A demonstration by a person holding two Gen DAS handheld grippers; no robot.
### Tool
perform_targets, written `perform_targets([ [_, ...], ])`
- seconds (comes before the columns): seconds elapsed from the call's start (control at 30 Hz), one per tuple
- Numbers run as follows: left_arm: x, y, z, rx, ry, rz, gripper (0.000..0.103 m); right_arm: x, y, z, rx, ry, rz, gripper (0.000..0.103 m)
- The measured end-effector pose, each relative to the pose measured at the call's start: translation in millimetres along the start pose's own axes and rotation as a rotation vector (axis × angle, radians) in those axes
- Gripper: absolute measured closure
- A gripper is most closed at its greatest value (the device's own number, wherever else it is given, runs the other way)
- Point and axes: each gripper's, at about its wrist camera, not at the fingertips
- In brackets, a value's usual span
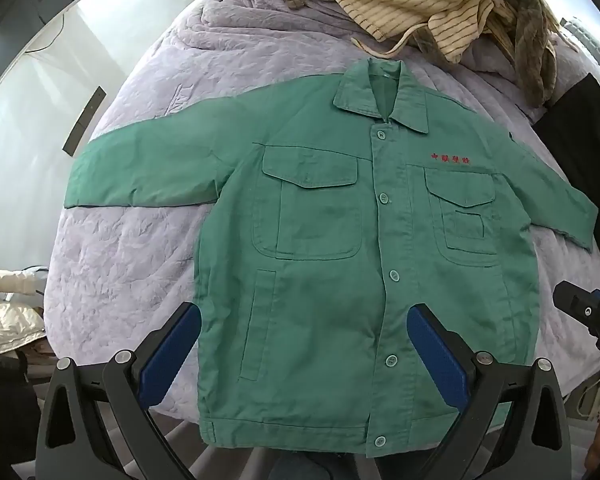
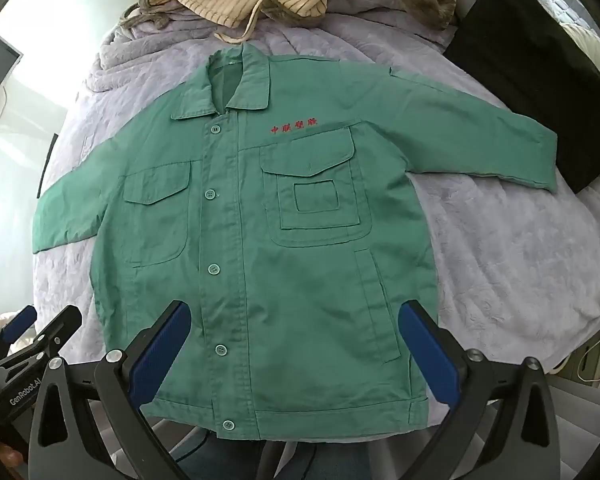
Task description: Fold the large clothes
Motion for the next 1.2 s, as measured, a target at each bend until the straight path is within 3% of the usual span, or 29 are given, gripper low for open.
perform_targets([
  [0.33, 0, 0, 0, 0.001, -0.004, 0.002, 0.000, -3, 17, 7, 0.000, -0.004, 0.005, 0.000],
  [0.4, 0, 0, 0, 0.000, -0.003, 0.004, 0.000, 1, 2, 2, -0.003, -0.003, -0.012, 0.000],
  [0.6, 2, -1, 1, 0.000, -0.005, 0.001, 0.000, 3, 3, 3, -0.006, -0.004, -0.039, 0.000],
  [1.2, 8, -2, 0, 0.013, -0.016, 0.010, 0.000, 5, -3, 3, 0.025, -0.043, -0.008, 0.000],
])
Point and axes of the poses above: each gripper's, at about its wrist camera, not at the fingertips, and x roughly the way its jaws point, z to its left, y to its underside, and after that the axes turned 5 degrees about -z, right-handed
